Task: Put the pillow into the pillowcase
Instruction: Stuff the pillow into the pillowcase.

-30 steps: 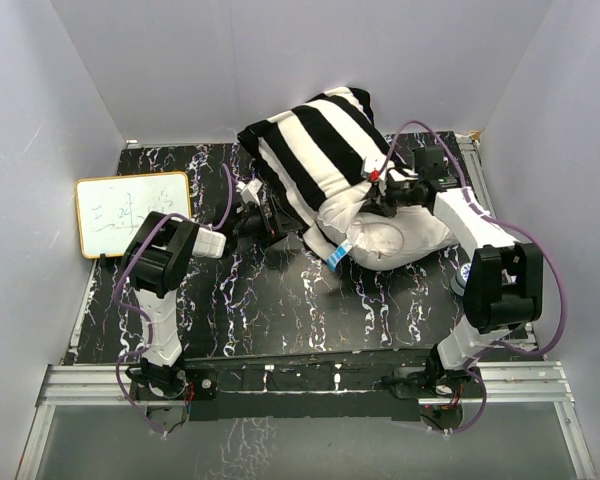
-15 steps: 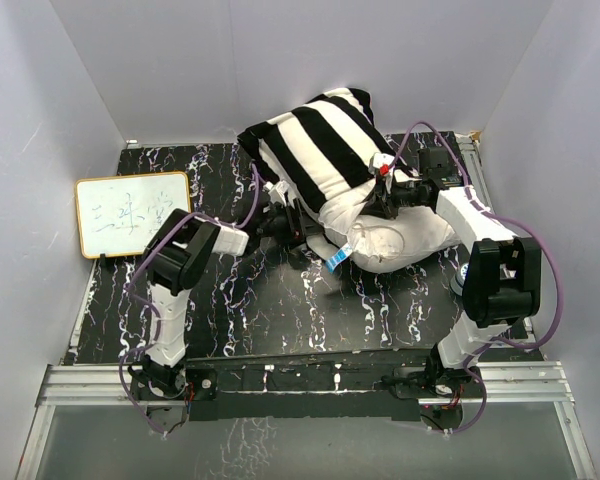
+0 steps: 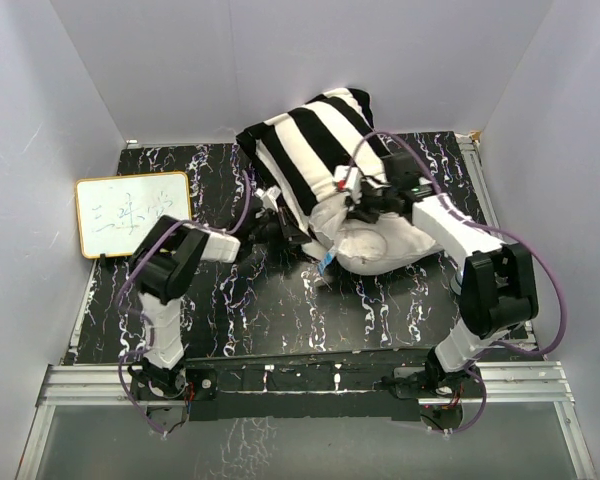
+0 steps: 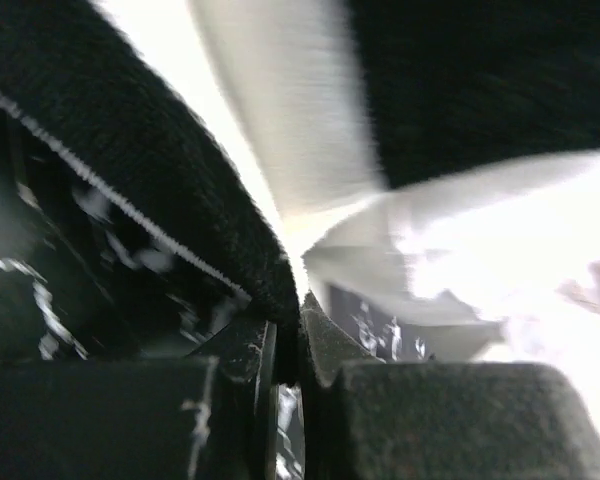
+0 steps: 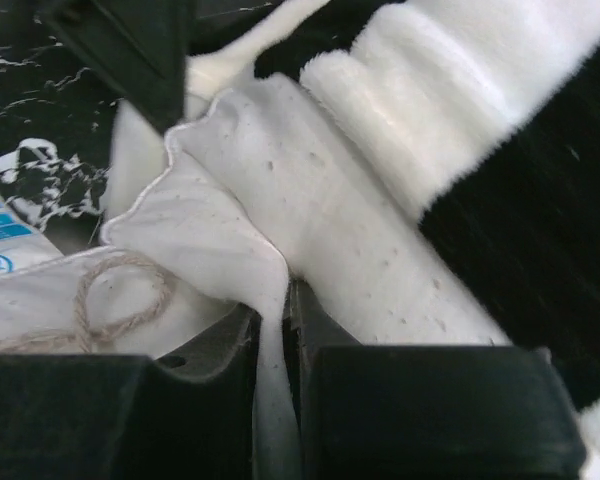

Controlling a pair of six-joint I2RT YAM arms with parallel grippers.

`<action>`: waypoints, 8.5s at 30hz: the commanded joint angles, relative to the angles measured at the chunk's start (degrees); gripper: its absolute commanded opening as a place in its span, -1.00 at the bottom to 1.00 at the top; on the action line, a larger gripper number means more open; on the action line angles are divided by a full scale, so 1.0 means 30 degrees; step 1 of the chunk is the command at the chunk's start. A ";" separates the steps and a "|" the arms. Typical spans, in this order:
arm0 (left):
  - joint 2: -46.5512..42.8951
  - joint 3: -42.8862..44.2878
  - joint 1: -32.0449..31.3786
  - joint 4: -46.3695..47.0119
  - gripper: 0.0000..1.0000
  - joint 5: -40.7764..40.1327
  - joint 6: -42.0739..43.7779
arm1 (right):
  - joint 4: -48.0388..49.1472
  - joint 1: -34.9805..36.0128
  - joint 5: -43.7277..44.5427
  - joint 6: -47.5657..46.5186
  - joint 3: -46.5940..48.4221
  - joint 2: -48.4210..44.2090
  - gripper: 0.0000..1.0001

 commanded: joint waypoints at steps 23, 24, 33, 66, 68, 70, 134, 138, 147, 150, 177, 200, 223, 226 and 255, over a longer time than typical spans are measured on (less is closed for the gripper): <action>-1.5500 -0.5460 -0.5711 0.1295 -1.00 0.1557 -0.6101 | 0.6056 0.3802 0.4230 0.7619 0.1700 0.5004 -0.41; -1.4832 -0.5881 -0.5646 0.1564 -1.00 0.1224 -0.6090 | 0.4815 0.3809 0.2005 0.6670 0.1648 0.4698 -0.19; -1.0231 -0.8195 -0.4249 0.5533 -1.00 0.2016 -0.7433 | -0.3701 0.3075 -0.2208 -0.0631 0.1902 -0.3167 0.66; -0.4674 -0.2002 -0.9412 0.9006 -1.00 0.2407 -0.9120 | 2.0345 0.1819 0.2708 2.2045 -0.5366 0.3098 -0.85; -0.5093 -0.4169 -0.8479 0.8836 -1.00 0.1676 -0.8936 | 2.0506 0.1326 -0.1026 2.0622 -0.6331 0.2727 -0.77; -0.6116 -0.5837 -0.7326 0.6933 -0.76 0.1070 -0.7758 | 1.7946 0.0957 -0.4098 1.7428 -0.6577 0.1701 -0.53; 0.0064 1.9403 -0.3650 -1.6823 -0.49 -0.0036 0.3563 | 1.6634 -0.2171 -0.6098 1.8831 -0.0147 0.2537 -0.76; -0.1481 2.0303 -0.2797 -1.9576 0.18 -0.0320 0.6009 | 0.6977 -0.4176 -0.9018 1.1825 0.4857 0.3714 0.01; -0.1923 2.2484 0.2336 -2.3842 0.67 -0.1412 1.0795 | 0.2474 -0.8318 -0.7026 1.5136 0.7074 0.1989 0.97; -0.0307 2.3791 0.2697 -2.4872 0.68 -0.2029 1.1282 | 0.3798 -0.9015 -0.5092 1.7706 0.5070 0.1968 0.98; -0.9249 1.5437 0.4431 -1.8546 0.65 -0.2757 1.1108 | 1.0145 -0.5800 -0.9173 1.9271 1.7063 0.4228 -0.84; -1.3008 0.7479 0.8629 -1.2506 0.86 0.1574 0.4384 | 3.8251 -0.0543 -1.8473 3.7717 0.9772 0.0655 -0.81; -1.3833 0.6914 1.0367 -1.2192 0.92 0.3567 0.3581 | 3.8920 0.0557 -1.8430 3.8890 0.5144 -0.1834 -0.83; -1.2992 0.6860 1.0357 -0.9601 0.91 0.4954 0.1858 | 3.8907 0.0595 -1.8450 3.8886 0.5021 -0.1826 -0.83; -1.1504 0.7336 0.8379 -0.2450 -1.00 0.3683 -0.3423 | 2.6907 0.1290 -1.4540 3.8064 1.3564 0.3479 -0.83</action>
